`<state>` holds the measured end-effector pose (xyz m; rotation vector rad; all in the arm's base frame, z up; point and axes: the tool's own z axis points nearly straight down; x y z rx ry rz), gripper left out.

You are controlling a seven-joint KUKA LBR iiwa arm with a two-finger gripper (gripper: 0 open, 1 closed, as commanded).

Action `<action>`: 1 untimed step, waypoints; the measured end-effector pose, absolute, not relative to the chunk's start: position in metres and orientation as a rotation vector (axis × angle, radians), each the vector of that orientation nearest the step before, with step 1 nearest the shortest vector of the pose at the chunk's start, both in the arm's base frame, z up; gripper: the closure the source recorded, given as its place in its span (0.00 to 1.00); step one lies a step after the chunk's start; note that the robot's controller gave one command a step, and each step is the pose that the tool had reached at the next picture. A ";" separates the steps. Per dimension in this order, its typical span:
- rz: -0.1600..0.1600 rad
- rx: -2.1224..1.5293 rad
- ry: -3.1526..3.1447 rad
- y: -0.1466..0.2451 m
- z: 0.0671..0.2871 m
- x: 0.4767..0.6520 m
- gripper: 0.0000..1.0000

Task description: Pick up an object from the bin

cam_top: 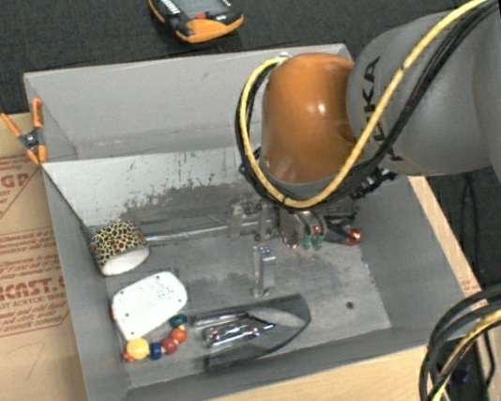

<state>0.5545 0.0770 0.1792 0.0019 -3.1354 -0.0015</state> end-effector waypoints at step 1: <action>-0.002 0.000 -3.143 0.076 0.184 0.556 0.00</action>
Offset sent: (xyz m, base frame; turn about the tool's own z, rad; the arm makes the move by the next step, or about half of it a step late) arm -0.0551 0.0643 -0.1092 -0.2692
